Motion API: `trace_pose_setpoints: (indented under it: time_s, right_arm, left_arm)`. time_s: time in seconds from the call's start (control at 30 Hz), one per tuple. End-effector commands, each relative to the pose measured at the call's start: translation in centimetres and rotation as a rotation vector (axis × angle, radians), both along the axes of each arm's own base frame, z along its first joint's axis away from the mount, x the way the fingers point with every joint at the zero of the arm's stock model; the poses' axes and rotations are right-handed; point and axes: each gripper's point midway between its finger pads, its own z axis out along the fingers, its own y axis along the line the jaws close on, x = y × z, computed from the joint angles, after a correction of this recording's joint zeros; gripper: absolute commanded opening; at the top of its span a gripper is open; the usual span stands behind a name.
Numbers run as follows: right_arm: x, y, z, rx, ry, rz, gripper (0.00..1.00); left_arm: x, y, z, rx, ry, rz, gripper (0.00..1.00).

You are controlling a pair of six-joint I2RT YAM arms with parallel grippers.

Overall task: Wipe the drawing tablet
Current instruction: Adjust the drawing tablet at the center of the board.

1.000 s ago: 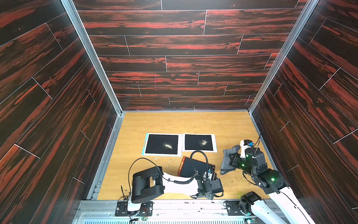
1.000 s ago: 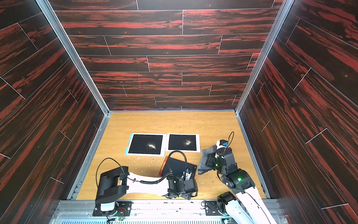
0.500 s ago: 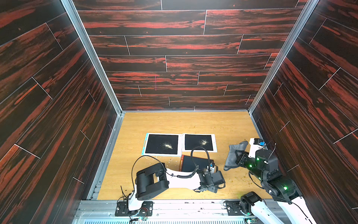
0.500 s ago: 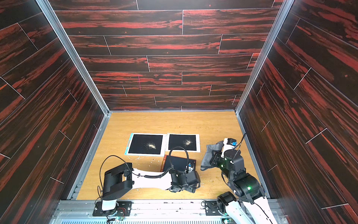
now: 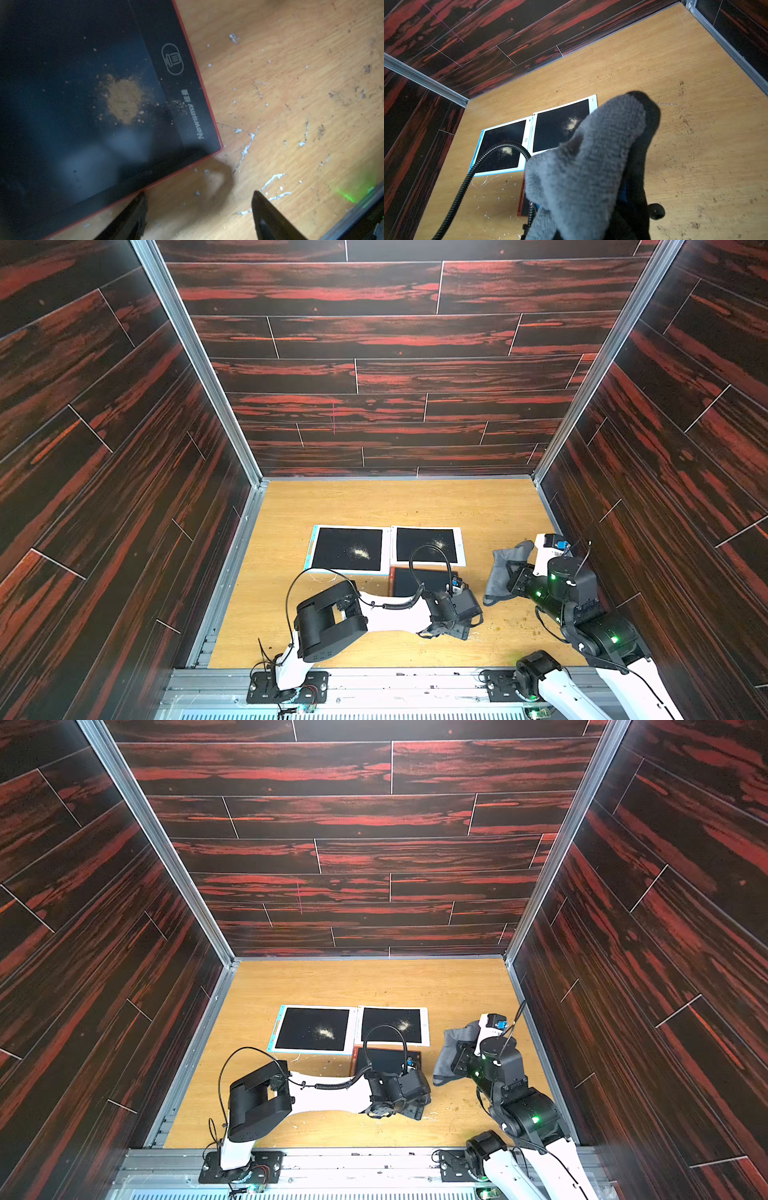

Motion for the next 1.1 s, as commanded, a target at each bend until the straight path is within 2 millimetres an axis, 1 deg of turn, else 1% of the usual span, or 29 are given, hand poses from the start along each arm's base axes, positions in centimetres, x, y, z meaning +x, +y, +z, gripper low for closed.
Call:
trace_pose_setpoints:
  time_s: [0.0,0.07,0.1,0.17,0.2,0.27,0.33,0.4,0.47,0.53,0.63,0.73,0.8,0.87,1.07]
  right_arm:
    - [0.2,0.1,0.9,-0.004,-0.017,0.007,0.0]
    - [0.5,0.6,0.5,-0.004,0.004,0.026,0.0]
    - [0.7,0.9,0.0,-0.006,0.021,0.036,0.0]
    - [1.1,1.8,-1.1,-0.001,0.06,0.066,0.0]
    - [1.3,2.4,-1.5,0.007,0.075,0.092,0.0]
    - [1.7,4.2,-2.4,0.046,0.096,0.171,0.0]
    - [1.9,6.7,-3.2,0.109,0.113,0.277,0.0]
    - [1.9,9.2,-3.6,0.19,0.125,0.388,0.0]
    - [2.0,11.6,-3.7,0.276,0.135,0.488,0.0]
    - [2.1,14.0,-3.8,0.377,0.163,0.59,0.0]
    - [2.1,17.3,-3.1,0.517,0.192,0.73,0.0]
    - [2.0,20.0,-2.7,0.59,0.219,0.815,0.0]
    - [2.1,21.4,-2.9,0.619,0.243,0.843,0.0]
    - [2.4,22.2,-3.7,0.637,0.277,0.84,0.0]
    - [3.1,23.4,-7.9,0.669,0.374,0.808,0.0]
  left_arm:
    - [0.9,0.2,0.7,-0.002,-0.006,-0.011,0.8]
    - [1.0,0.4,2.5,-0.027,-0.034,-0.022,0.8]
    - [1.3,1.1,3.7,-0.025,-0.066,-0.015,0.82]
    - [2.1,3.7,5.5,0.021,-0.137,0.03,0.83]
    - [2.9,5.4,6.3,0.044,-0.182,0.057,0.85]
    - [4.1,8.6,6.9,0.058,-0.207,0.108,0.86]
    - [5.1,12.0,6.2,0.05,-0.18,0.173,0.82]
    - [5.7,14.5,5.8,0.027,-0.174,0.221,0.79]
    - [6.2,16.6,5.4,0.021,-0.175,0.259,0.77]
    - [6.5,18.0,5.0,0.015,-0.168,0.278,0.74]
    - [6.9,19.2,3.9,0.012,-0.146,0.302,0.72]
    - [7.2,19.9,2.5,0.0,-0.112,0.318,0.7]
    - [7.4,20.1,1.7,-0.003,-0.095,0.325,0.69]
    - [7.6,20.3,1.2,-0.002,-0.082,0.326,0.68]
    - [8.3,20.0,0.5,0.035,-0.072,0.307,0.68]
